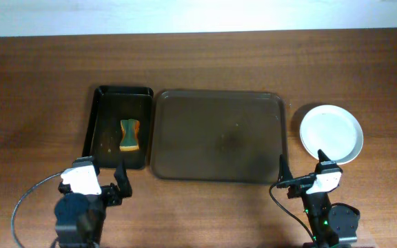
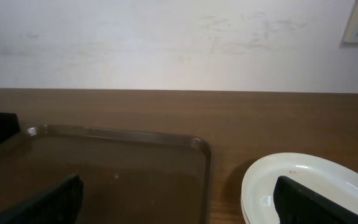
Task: Clean dirty plates on tray and stack at the side
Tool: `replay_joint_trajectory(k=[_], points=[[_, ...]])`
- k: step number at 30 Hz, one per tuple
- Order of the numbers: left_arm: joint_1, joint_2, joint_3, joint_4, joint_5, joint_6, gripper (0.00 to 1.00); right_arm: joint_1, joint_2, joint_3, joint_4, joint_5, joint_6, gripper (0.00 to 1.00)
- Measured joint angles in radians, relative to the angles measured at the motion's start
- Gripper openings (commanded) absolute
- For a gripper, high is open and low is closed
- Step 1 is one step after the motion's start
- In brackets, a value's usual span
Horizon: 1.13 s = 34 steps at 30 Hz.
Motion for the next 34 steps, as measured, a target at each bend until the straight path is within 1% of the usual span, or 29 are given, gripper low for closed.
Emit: replay_joint_trajectory(k=[1, 2, 4, 5, 6, 7, 8, 9, 12, 34], points=[[0.000, -0.073, -0.100, 0.136, 0.001, 0.000, 1.00, 0.000, 0.002, 0.000, 0.000, 0.000, 0.000, 0.98], [0.000, -0.152, -0.189, 0.206, 0.002, 0.000, 1.00, 0.000, 0.002, 0.000, -0.001, 0.000, 0.001, 0.98], [0.000, -0.244, -0.334, 0.467, 0.006, 0.000, 1.00, 0.000, 0.002, 0.000, -0.001, 0.000, 0.000, 0.98], [0.000, -0.278, -0.388, 0.541, 0.009, 0.000, 1.00, 0.000, 0.002, 0.000, -0.001, 0.000, 0.000, 0.98], [0.000, -0.290, -0.411, 0.556, 0.018, 0.016, 1.00, 0.000, 0.002, 0.000, -0.001, 0.000, 0.001, 0.98], [0.000, -0.290, -0.416, 0.551, 0.035, 0.054, 1.00, 0.000, 0.002, 0.000, -0.001, 0.000, 0.000, 0.98], [0.000, -0.294, -0.412, 0.484, 0.050, 0.080, 1.00, 0.000, 0.002, 0.000, -0.001, 0.000, 0.000, 0.98], [0.000, -0.294, -0.418, 0.468, 0.057, 0.092, 1.00, 0.000, 0.002, 0.000, -0.001, 0.000, 0.001, 0.98], [0.000, -0.294, -0.418, 0.468, 0.070, 0.114, 1.00, 0.000, 0.002, 0.000, -0.001, 0.000, 0.001, 0.98], [0.000, -0.294, -0.418, 0.469, 0.077, 0.117, 1.00, 0.000, 0.002, 0.000, -0.001, 0.000, 0.000, 0.98]])
